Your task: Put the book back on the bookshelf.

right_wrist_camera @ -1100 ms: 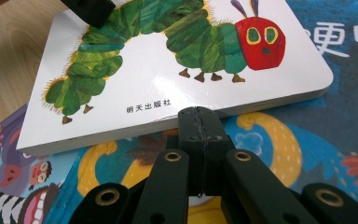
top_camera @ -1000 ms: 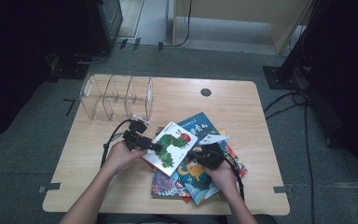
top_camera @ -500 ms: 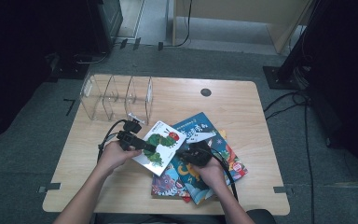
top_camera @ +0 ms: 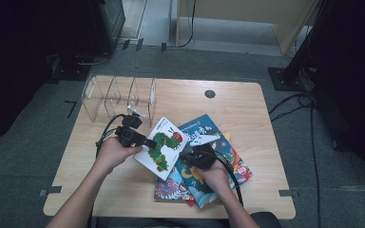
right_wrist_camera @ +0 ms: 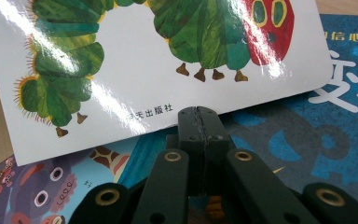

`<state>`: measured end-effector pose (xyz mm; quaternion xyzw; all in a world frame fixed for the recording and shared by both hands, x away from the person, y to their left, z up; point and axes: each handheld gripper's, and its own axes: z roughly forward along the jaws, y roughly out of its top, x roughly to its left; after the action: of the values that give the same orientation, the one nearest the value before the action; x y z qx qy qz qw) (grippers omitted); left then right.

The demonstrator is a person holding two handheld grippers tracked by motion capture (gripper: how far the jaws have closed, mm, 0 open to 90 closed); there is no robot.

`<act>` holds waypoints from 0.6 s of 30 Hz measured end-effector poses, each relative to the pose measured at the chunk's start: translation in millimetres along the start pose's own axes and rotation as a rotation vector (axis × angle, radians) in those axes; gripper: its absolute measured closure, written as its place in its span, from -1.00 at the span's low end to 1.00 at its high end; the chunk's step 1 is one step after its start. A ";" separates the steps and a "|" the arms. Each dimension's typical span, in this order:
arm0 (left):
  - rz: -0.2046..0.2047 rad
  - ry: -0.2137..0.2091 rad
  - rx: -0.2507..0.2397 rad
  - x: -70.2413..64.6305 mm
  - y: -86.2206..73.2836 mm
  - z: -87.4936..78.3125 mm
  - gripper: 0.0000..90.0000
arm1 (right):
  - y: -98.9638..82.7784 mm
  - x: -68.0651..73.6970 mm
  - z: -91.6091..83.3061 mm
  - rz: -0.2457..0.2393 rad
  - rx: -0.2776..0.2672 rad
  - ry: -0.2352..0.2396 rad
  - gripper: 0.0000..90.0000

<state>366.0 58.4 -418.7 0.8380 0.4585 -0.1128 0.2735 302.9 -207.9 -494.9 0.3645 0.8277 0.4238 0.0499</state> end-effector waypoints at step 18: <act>0.062 -0.076 0.066 -27.5 27.4 3.5 0.71 | 0.2 1.0 -1.9 -0.034 -0.010 -0.010 0.58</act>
<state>373.7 25.2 -399.7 0.8555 0.4174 -0.1513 0.2663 301.6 -208.4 -493.3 0.3523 0.8313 0.4253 0.0630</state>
